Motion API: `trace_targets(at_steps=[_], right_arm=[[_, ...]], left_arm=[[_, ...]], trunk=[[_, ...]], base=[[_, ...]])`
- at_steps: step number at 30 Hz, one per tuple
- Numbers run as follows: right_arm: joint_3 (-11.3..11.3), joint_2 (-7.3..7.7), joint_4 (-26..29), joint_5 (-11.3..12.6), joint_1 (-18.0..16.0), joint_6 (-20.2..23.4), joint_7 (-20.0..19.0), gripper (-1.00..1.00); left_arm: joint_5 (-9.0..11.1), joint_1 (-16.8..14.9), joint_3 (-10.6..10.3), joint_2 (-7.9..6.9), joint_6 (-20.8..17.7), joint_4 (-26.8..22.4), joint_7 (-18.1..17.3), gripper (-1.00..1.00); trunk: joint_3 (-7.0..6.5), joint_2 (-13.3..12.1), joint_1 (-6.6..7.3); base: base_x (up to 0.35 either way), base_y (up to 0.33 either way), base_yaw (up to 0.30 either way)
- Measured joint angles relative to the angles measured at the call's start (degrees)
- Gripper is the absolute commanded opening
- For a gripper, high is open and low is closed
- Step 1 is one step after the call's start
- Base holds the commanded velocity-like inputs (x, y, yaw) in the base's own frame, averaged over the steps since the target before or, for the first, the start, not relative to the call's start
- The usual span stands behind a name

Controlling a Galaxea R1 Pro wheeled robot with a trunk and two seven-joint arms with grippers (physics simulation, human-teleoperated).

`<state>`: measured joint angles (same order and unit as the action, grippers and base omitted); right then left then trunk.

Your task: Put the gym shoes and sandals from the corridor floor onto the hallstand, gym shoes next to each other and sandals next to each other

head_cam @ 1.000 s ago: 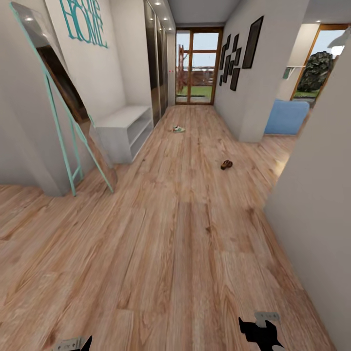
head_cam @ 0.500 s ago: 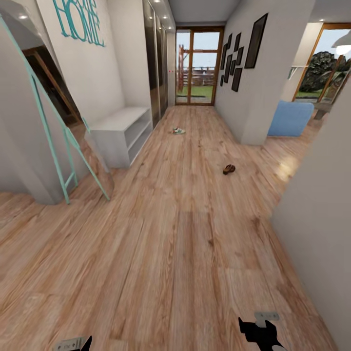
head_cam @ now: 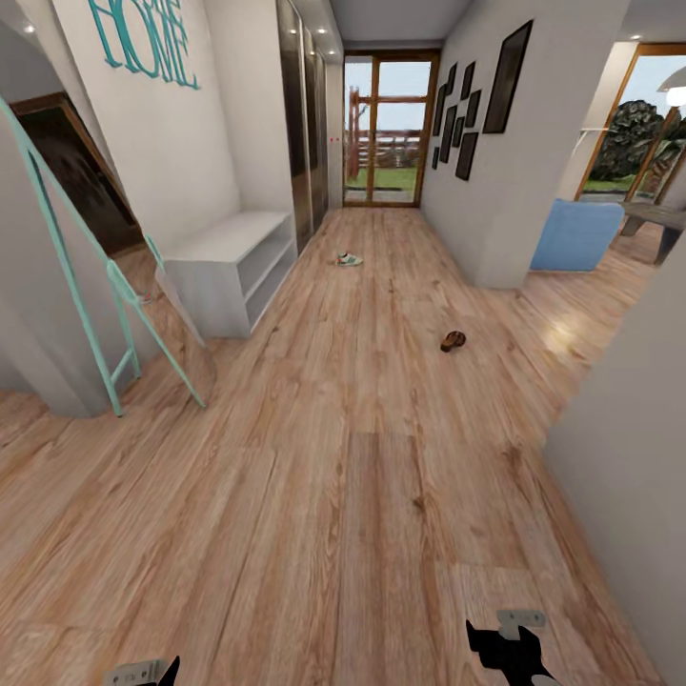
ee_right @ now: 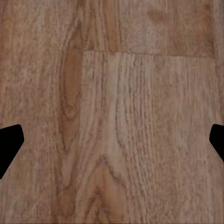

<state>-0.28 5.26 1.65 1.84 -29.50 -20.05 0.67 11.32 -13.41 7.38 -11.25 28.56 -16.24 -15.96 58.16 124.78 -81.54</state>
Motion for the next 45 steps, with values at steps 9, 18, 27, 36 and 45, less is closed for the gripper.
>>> trace_targets(at_steps=[9,18,27,36,45], right_arm=[[0.00,-0.05,-0.01,0.00,0.00,-0.01,0.00,1.00],[0.00,-0.06,-0.01,0.00,0.00,0.00,0.00,1.00],[0.00,-0.06,0.00,0.00,0.00,0.00,0.00,1.00],[0.00,-0.07,-0.01,0.00,0.00,-0.01,0.00,1.00],[0.00,-0.07,-0.01,0.00,0.00,0.02,0.00,1.00]], left_arm=[[0.00,0.00,-0.02,0.00,0.00,0.00,0.00,1.00],[0.00,-0.01,0.02,0.00,0.00,0.00,0.00,1.00],[0.00,-0.01,0.02,0.00,0.00,0.00,0.00,1.00],[0.00,-0.01,0.03,0.00,0.00,0.00,0.00,1.00],[0.00,-0.01,0.02,0.00,0.00,0.00,0.00,1.00]], trunk=[[0.00,0.00,0.00],[0.00,0.00,0.00],[0.00,0.00,0.00],[0.00,0.00,0.00],[0.00,0.00,0.00]], base=[[0.336,0.000,0.000],[0.336,0.000,0.000],[0.337,0.000,0.000],[0.336,0.000,0.000],[0.336,0.000,0.000]])
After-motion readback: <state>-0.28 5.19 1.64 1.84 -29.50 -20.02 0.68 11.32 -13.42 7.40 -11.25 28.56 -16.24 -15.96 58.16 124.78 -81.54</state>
